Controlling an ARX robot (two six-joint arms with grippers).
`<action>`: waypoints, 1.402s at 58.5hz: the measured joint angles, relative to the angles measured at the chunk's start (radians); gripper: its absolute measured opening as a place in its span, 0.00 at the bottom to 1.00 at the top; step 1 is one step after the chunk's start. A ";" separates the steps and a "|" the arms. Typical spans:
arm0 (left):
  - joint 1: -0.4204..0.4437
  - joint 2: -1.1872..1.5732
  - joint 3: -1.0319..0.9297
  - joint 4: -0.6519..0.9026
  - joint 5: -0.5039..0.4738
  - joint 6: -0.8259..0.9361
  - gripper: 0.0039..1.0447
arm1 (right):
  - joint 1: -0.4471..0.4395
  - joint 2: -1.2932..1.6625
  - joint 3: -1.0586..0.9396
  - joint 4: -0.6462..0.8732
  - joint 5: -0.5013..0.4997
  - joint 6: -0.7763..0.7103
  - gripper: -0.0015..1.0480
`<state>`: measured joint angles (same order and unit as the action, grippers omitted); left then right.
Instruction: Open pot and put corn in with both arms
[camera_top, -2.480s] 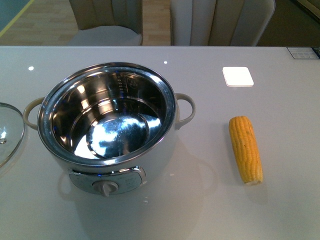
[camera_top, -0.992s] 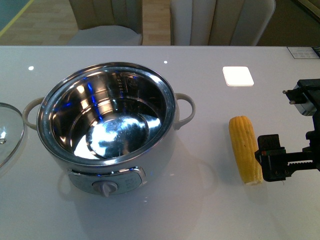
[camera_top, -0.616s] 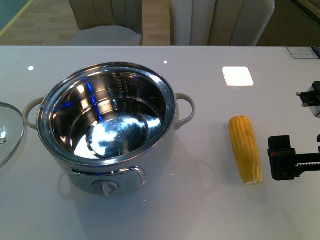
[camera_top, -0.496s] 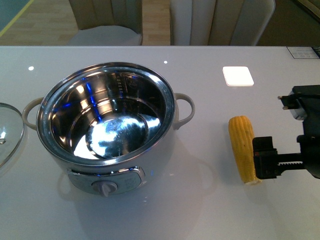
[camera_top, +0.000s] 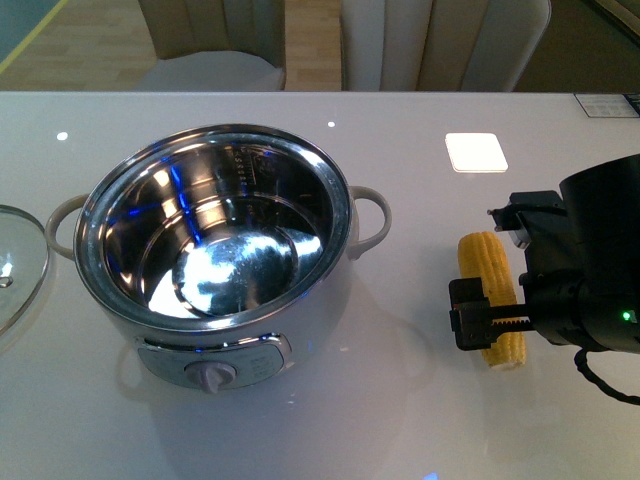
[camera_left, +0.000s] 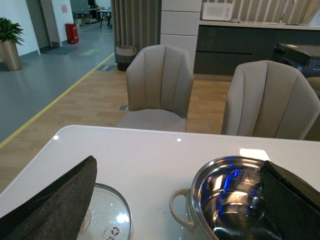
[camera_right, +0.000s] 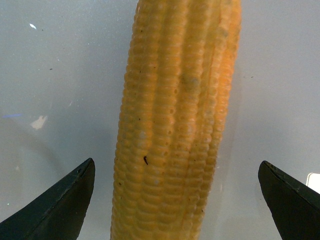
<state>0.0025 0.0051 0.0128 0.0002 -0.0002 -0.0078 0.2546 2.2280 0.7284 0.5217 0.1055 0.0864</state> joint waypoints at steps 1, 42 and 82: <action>0.000 0.000 0.000 0.000 0.000 0.000 0.93 | 0.000 0.008 0.005 0.000 0.000 0.000 0.92; 0.000 0.000 0.000 0.000 0.000 0.000 0.93 | -0.028 -0.232 -0.153 -0.032 -0.085 0.001 0.25; 0.000 0.000 0.000 0.000 0.000 0.000 0.93 | 0.224 -0.308 0.296 -0.216 -0.169 0.402 0.19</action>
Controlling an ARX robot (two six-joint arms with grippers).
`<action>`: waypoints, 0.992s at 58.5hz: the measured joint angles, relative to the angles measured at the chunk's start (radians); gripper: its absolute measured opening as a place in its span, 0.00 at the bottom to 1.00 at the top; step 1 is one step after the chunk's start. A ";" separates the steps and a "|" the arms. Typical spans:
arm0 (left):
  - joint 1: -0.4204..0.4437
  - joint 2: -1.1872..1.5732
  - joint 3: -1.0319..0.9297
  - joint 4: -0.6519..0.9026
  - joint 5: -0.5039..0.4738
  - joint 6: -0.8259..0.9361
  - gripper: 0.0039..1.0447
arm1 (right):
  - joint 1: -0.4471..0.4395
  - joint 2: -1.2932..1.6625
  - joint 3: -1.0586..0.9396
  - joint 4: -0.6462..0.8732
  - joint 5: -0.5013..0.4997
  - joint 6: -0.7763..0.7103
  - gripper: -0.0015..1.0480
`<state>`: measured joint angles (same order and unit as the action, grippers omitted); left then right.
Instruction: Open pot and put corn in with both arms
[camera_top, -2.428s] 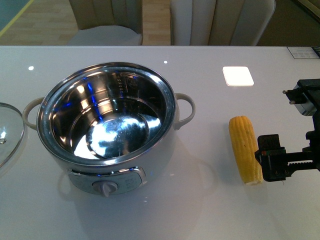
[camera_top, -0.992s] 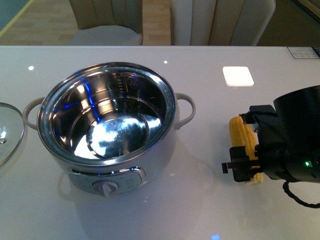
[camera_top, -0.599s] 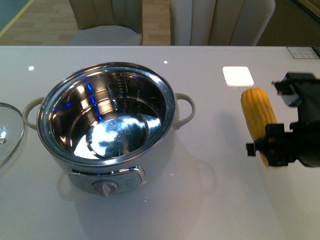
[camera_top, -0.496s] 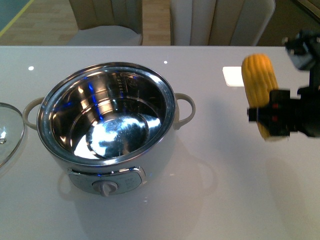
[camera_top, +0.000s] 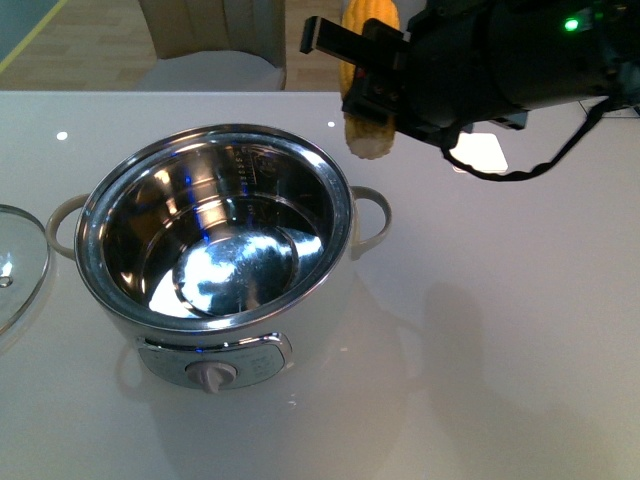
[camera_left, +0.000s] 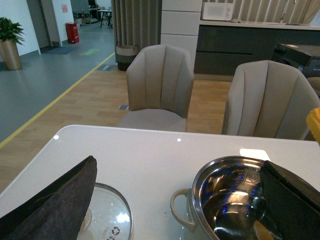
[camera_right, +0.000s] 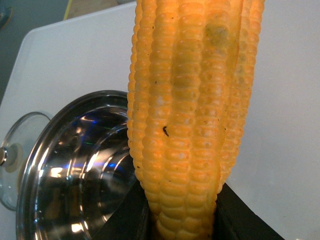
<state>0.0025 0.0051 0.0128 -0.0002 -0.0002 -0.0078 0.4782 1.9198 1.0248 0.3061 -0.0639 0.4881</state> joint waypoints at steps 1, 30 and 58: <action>0.000 0.000 0.000 0.000 0.000 0.000 0.93 | 0.006 0.013 0.013 -0.002 0.000 0.012 0.18; 0.000 0.000 0.000 0.000 0.000 0.000 0.93 | 0.101 0.175 0.223 -0.090 -0.056 0.198 0.17; 0.000 0.000 0.000 0.000 0.000 0.000 0.93 | 0.148 0.275 0.321 -0.174 -0.109 0.204 0.16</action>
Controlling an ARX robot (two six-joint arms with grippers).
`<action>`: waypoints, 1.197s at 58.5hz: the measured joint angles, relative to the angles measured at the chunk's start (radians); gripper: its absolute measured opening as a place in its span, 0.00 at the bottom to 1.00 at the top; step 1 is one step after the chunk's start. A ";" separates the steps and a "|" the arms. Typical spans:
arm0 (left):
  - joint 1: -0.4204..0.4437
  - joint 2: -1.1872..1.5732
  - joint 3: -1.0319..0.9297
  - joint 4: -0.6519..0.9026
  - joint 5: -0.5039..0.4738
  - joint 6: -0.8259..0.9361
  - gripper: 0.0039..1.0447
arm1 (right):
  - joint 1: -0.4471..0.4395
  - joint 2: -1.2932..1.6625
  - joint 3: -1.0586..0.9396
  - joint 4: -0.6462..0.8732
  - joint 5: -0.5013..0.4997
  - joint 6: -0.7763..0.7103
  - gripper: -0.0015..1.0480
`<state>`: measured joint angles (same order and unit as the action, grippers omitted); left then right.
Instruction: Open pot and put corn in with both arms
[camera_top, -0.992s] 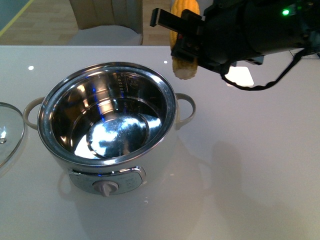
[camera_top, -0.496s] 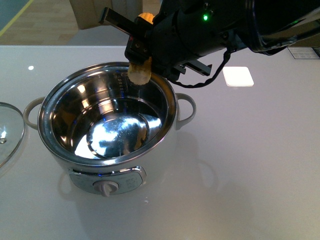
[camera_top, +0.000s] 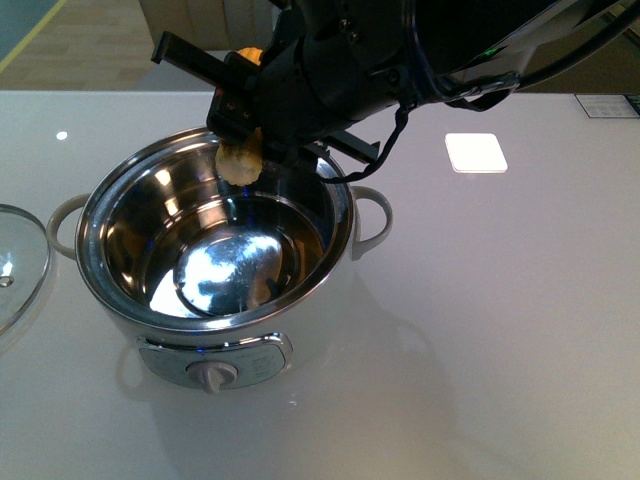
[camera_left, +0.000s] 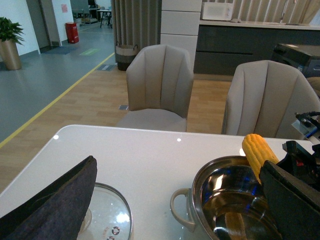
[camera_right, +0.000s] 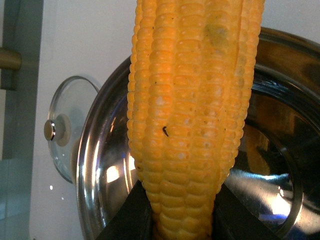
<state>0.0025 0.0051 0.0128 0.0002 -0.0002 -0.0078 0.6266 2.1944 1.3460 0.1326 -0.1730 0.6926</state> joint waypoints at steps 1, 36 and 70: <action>0.000 0.000 0.000 0.000 0.000 0.000 0.93 | 0.000 0.003 0.001 -0.002 0.000 0.000 0.16; 0.000 0.000 0.000 0.000 0.000 0.000 0.93 | 0.012 0.047 0.020 -0.021 -0.018 -0.016 0.77; 0.000 0.000 0.000 0.000 0.000 0.000 0.93 | -0.126 -0.195 -0.232 0.165 0.074 0.031 0.92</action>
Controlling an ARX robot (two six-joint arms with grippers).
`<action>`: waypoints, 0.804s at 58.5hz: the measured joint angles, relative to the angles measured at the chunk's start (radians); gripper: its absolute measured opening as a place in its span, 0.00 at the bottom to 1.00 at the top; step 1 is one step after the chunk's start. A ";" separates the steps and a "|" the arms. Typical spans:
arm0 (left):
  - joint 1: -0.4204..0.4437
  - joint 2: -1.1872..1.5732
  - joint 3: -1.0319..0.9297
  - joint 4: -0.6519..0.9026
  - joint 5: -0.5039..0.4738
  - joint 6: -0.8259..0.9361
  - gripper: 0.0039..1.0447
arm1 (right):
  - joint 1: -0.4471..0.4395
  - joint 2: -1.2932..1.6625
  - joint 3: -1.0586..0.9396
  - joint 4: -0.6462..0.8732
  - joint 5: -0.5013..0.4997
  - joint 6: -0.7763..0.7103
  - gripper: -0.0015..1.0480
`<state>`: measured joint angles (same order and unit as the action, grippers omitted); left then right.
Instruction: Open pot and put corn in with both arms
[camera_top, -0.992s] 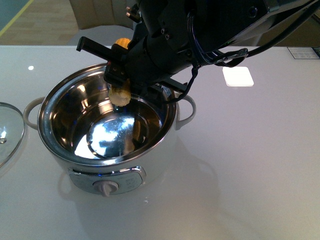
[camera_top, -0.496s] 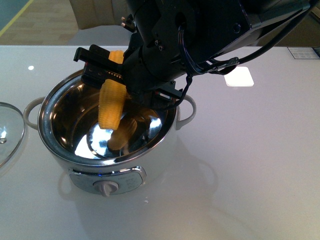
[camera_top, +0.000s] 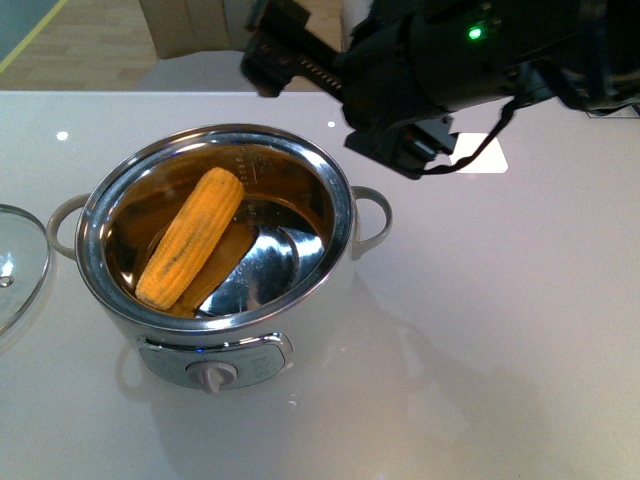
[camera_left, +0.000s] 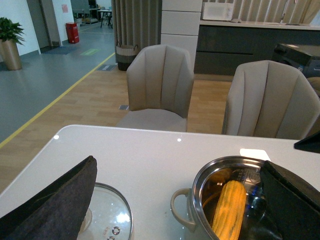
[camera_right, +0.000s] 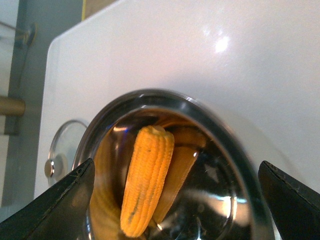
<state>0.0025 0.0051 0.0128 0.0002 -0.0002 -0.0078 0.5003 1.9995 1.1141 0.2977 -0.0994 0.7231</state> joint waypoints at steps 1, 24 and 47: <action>0.000 0.000 0.000 0.000 0.000 0.000 0.93 | -0.005 -0.006 -0.007 0.005 0.002 0.001 0.92; 0.000 0.000 0.000 0.000 0.000 0.000 0.93 | -0.183 -0.367 -0.347 0.109 0.356 -0.205 0.92; 0.000 0.000 0.000 0.000 0.000 0.000 0.93 | -0.238 -0.556 -0.675 0.547 0.352 -0.492 0.75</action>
<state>0.0025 0.0051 0.0128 0.0002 -0.0002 -0.0078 0.2623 1.4437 0.4393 0.8452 0.2523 0.2314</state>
